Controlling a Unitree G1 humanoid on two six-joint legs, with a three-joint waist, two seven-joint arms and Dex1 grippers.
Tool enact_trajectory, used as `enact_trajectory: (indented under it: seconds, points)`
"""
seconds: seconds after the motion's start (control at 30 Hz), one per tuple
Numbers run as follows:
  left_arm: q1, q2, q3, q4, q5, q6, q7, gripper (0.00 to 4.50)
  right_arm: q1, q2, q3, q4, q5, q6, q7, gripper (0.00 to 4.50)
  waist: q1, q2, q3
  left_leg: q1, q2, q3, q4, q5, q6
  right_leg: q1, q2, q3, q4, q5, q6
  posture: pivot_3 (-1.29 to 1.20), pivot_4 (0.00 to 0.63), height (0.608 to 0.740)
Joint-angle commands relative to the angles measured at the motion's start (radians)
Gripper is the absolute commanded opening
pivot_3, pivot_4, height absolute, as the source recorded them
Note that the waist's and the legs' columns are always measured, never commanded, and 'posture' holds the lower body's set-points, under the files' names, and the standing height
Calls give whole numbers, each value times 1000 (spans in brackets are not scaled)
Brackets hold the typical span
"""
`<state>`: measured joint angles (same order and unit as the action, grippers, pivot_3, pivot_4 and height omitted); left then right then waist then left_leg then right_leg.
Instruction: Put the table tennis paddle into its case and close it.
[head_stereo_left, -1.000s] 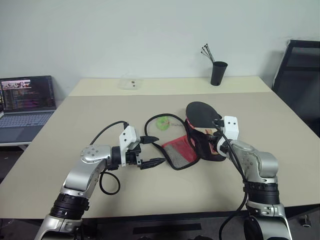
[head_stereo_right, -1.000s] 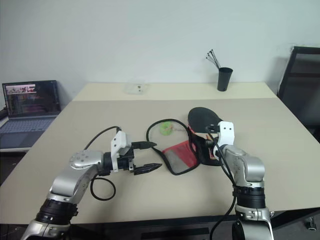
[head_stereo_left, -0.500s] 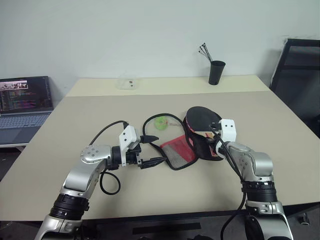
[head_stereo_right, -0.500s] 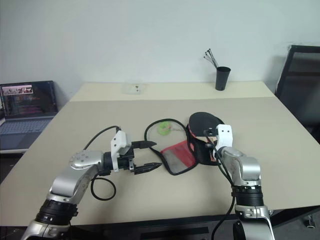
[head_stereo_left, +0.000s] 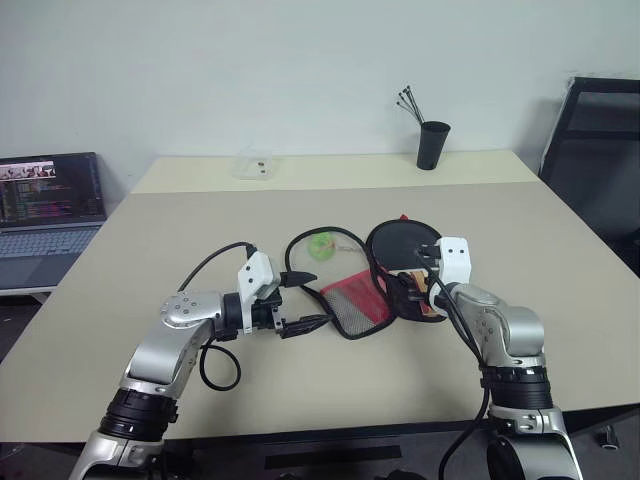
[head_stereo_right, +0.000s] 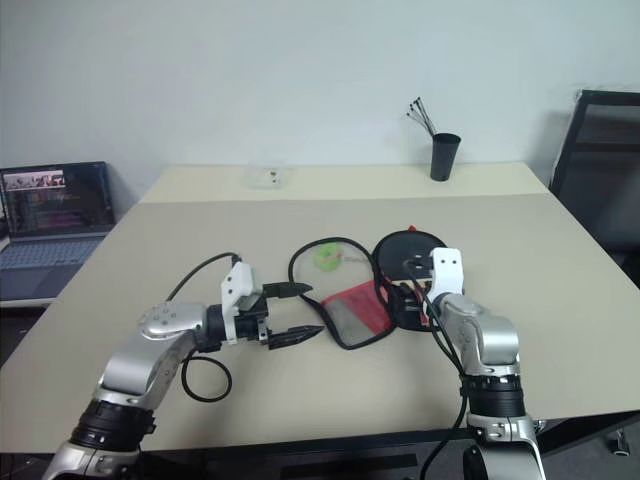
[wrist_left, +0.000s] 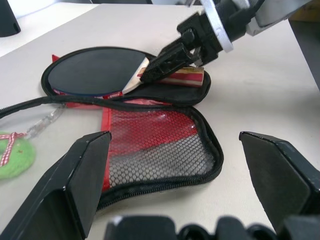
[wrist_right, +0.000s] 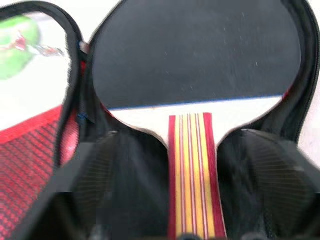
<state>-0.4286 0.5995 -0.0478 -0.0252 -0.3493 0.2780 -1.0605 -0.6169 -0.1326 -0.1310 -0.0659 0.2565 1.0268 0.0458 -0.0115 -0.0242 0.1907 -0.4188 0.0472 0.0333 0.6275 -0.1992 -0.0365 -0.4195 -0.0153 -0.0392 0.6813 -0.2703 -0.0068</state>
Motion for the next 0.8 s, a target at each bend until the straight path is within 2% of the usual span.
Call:
enact_trajectory:
  seconds: [0.03, 0.2, 0.33, 0.37, 0.47, 0.77, 0.8]
  points:
    - [30, 32, 66, 8, 5, -21, 31, 4500, -1, -24, 11, -181, 83, 17, 95, 4484, -1, 0, 0, 0, 0, 0, 0, 0, 0, 0, 0, 0, 0, 0, 0, 0, 150, 740]
    - [85, 76, 122, 76, 30, -44, 69, 4500, 44, -224, 28, -369, 250, 116, 348, 4484, -3, 0, 0, 0, 1, -1, 0, -1, 1, 0, 0, 0, 0, 0, 0, 0, 150, 740]
    - [87, 88, 110, 149, 70, -74, 78, 4500, 42, -341, -1, -403, 346, 140, 465, 4484, 3, -1, 0, 0, 0, -1, 0, -1, 1, 1, -2, -1, -1, 0, 0, 0, 150, 740]
    - [80, 87, 97, 177, 87, -78, 80, 4318, 39, -368, -2, -407, 364, 138, 495, 4496, 4, -1, 0, 0, 0, -1, 0, -1, 1, 1, -2, -1, 0, 0, 0, 0, 150, 740]
    - [36, 58, 57, 281, 141, -101, 101, 3580, 38, -426, 14, -407, 391, 118, 550, 4500, 7, -1, -1, 1, 0, 0, 0, -1, 1, 1, -2, -1, 0, 0, 0, 0, 150, 740]
    - [-127, -55, 19, 517, 196, -177, 140, 184, 56, -442, 33, -409, 398, 85, 543, 4500, 8, -2, -1, -1, -1, 1, 1, -1, 2, 1, -1, -1, -1, 0, 1, 0, 150, 740]
    - [-142, -68, 17, 537, 200, -188, 147, 62, 59, -443, 33, -413, 399, 85, 542, 4500, 8, -2, -1, -1, -1, 1, 1, -1, 2, 1, -1, -2, -1, 0, 1, 0, 150, 740]
